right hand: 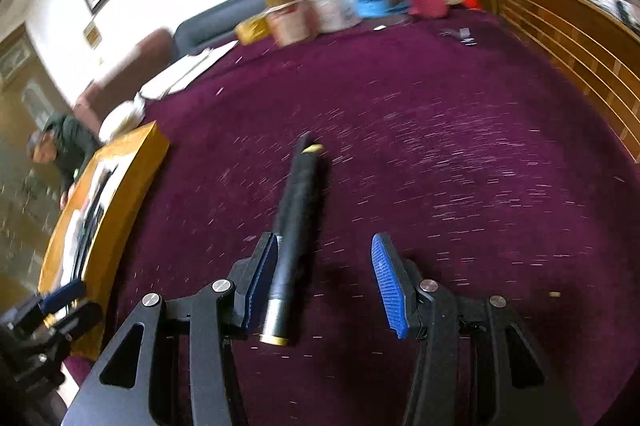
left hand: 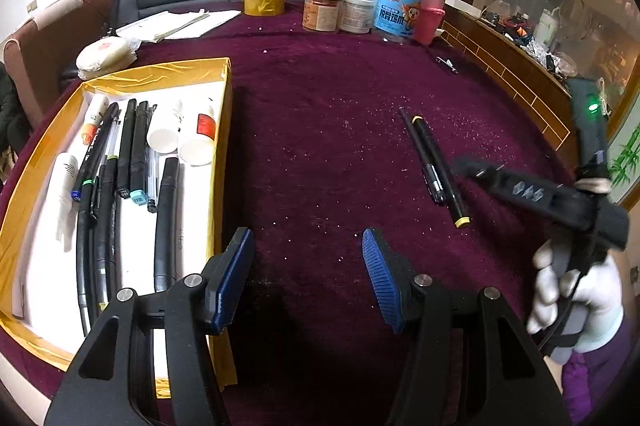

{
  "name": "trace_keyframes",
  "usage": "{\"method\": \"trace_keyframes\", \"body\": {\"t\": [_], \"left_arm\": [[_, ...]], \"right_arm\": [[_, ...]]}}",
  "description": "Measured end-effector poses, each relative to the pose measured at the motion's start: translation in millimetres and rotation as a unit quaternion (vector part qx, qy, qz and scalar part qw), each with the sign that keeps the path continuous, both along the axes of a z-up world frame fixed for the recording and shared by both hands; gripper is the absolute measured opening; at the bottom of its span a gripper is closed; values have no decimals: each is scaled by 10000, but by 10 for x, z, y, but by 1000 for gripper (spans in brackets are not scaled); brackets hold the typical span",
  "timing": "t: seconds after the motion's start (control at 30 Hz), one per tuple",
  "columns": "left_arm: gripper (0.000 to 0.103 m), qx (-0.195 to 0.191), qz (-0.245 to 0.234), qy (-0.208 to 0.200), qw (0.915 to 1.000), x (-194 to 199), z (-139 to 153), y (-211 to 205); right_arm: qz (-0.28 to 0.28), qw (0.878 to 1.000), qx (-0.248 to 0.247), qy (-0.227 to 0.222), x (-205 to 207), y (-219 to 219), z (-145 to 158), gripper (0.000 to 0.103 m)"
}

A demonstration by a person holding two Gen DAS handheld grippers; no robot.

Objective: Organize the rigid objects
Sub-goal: 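Lift the yellow-capped black marker off the carpet with the right gripper, then grasp the thin black pen with left gripper while right gripper holds the marker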

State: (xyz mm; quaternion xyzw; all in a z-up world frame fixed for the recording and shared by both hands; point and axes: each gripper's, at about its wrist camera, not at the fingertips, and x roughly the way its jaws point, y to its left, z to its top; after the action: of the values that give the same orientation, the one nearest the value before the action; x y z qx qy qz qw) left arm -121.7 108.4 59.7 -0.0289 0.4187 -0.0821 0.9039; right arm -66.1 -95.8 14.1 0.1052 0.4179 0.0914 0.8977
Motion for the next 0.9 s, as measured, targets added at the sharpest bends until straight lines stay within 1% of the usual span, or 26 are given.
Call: {"method": "trace_keyframes", "body": {"t": [0.03,0.07,0.1,0.13,0.2,0.23,0.3,0.37,0.4,0.47,0.5,0.57,0.6,0.63,0.67,0.73,0.77,0.9], "left_arm": [[55,6,6,-1,10000,2,6,1],[55,-6,4,9,10000,11,5,5],[55,-30,-4,29,10000,15,4,6],[55,-66,-17,51,10000,16,1,8],[55,-137,-55,59,9999,27,-5,17],[55,-156,-70,50,9998,39,-8,15],[55,-176,-77,56,9998,78,-23,0],[55,-197,-95,103,9997,123,-35,-39],[55,-209,-127,148,9996,143,-40,-75],[55,-270,-268,200,9991,149,-34,-168],[55,-305,-310,219,9988,145,-33,-198],[55,-377,-373,276,9982,134,-37,-250],[55,-375,-404,302,9980,129,-39,-277],[55,-354,-409,307,9981,129,-37,-290],[55,-308,-396,303,9983,133,-31,-302],[55,-273,-357,297,9985,151,-20,-303],[55,-257,-326,300,9987,175,-13,-306],[55,-323,-356,387,9981,290,-29,-383]], "right_arm": [[65,9999,-82,63,31,65,-43,44],[92,9998,-142,122,53,95,-90,41],[102,9996,-185,181,85,110,-135,34],[62,9997,-186,121,75,101,-143,31],[-87,9997,-127,212,79,7,-157,17],[-161,9995,-83,242,65,-45,-163,15],[-285,9992,-62,288,70,-154,-160,15],[-483,9979,-275,342,78,-200,-132,15],[-526,9972,-368,387,99,-207,-124,18],[-439,9969,-505,415,161,-157,-103,18],[-377,9964,-652,383,194,-101,-101,21],[-183,9947,-1001,168,241,20,-113,24],[-77,9924,-1227,93,259,85,-119,21],[-8,9911,-1329,51,269,108,-117,18],[37,9915,-1300,58,274,92,-111,13],[-86,9931,-1165,101,281,-38,-106,13],[-277,9942,-1034,88,266,-178,-106,13],[-706,9971,-267,-69,231,-570,-128,13]]}}
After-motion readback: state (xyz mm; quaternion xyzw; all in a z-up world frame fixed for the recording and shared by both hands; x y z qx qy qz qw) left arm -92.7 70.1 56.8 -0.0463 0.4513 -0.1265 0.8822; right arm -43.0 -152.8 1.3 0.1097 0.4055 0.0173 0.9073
